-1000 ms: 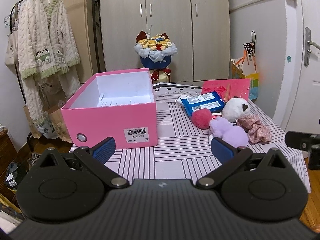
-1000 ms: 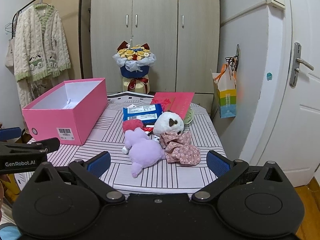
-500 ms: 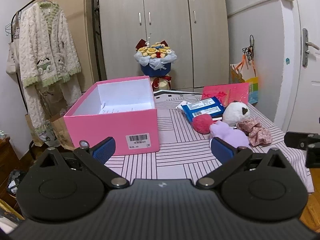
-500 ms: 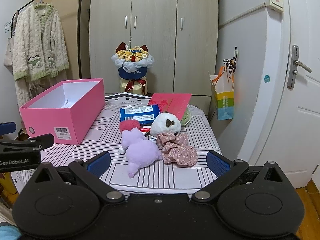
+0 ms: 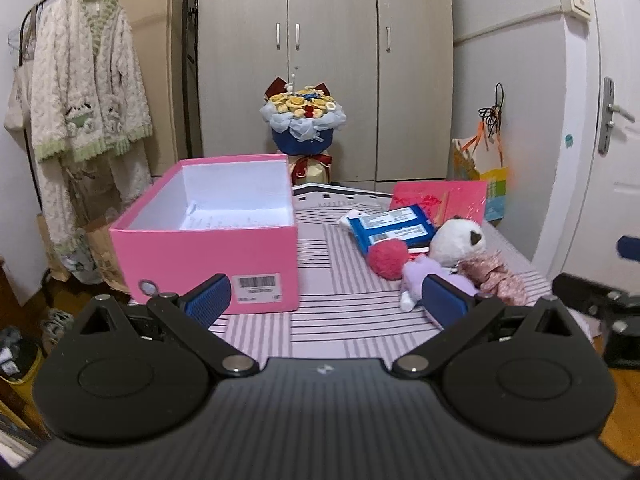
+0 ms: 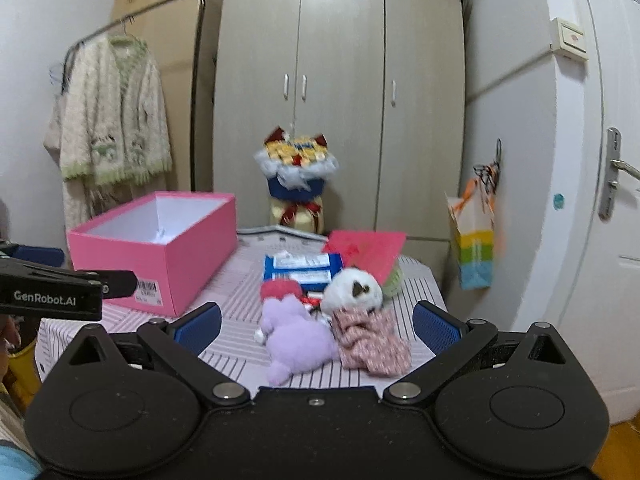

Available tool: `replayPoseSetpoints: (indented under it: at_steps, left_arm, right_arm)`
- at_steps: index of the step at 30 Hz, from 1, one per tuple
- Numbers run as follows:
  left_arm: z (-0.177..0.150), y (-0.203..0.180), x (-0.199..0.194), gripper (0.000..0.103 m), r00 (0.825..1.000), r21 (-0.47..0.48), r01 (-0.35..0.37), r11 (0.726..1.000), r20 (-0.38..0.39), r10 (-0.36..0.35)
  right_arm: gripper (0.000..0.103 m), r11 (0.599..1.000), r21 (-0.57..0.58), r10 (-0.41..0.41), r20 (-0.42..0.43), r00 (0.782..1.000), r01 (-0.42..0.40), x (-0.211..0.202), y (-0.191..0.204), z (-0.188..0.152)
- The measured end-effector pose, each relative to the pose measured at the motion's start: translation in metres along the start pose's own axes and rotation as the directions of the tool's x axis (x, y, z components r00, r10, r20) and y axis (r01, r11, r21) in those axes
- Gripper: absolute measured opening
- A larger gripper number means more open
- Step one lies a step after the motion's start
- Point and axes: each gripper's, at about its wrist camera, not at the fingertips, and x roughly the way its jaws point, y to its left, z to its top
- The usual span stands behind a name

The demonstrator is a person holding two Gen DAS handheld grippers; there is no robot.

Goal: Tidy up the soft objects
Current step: 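Close the right gripper on the lilac plush bunny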

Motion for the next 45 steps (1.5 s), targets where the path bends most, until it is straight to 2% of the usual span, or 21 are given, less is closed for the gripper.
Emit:
replayPoseSetpoints:
  at_steps: [6,14,20,22,24,27,31,37,43,45]
  left_arm:
    - [-0.006,-0.005,0.027,0.102,0.996,-0.045,0.091,0.995,-0.013,-0.091]
    - [-0.018,-0.029,0.075,0.098,0.98,-0.041,0.186,0.982,-0.061,-0.188]
    - [-0.021,-0.047,0.109,0.083,0.956,-0.044,0.275,0.961,-0.094,-0.278]
    - [-0.021,-0.051,0.117,0.073,0.948,-0.052,0.296,0.954,-0.11,-0.3]
    - [-0.02,-0.055,0.127,0.069,0.937,-0.063,0.32,0.945,-0.128,-0.325]
    - [-0.022,-0.06,0.14,0.061,0.925,-0.076,0.338,0.938,-0.158,-0.346]
    - [-0.026,-0.062,0.151,0.057,0.915,-0.095,0.345,0.934,-0.191,-0.357]
    - [-0.032,-0.059,0.163,0.05,0.903,-0.135,0.344,0.929,-0.225,-0.367]
    - [-0.033,-0.058,0.165,0.048,0.895,-0.156,0.358,0.921,-0.224,-0.386]
    - [-0.033,-0.055,0.165,0.048,0.893,-0.173,0.359,0.917,-0.223,-0.391]
  right_arm:
    - [0.103,0.996,-0.057,0.059,-0.028,0.998,-0.061,0.038,-0.005,-0.024]
    - [0.098,0.973,-0.133,0.183,-0.058,0.981,-0.19,0.074,0.002,-0.05]
    - [0.098,0.953,-0.16,0.243,-0.108,0.964,-0.259,0.11,-0.003,-0.05]
    - [0.098,0.946,-0.175,0.252,-0.138,0.958,-0.274,0.122,-0.006,-0.049]
    - [0.098,0.94,-0.195,0.249,-0.166,0.954,-0.279,0.133,-0.008,-0.049]
    - [0.098,0.936,-0.207,0.249,-0.187,0.95,-0.286,0.143,-0.01,-0.048]
    - [0.098,0.927,-0.21,0.266,-0.214,0.94,-0.31,0.147,-0.009,-0.049]
    - [0.098,0.918,-0.233,0.269,-0.229,0.935,-0.321,0.157,-0.007,-0.05]
    - [0.099,0.925,-0.147,0.305,-0.26,0.916,-0.35,0.168,-0.016,-0.048]
    - [0.099,0.929,-0.134,0.303,-0.263,0.916,-0.346,0.17,-0.015,-0.047]
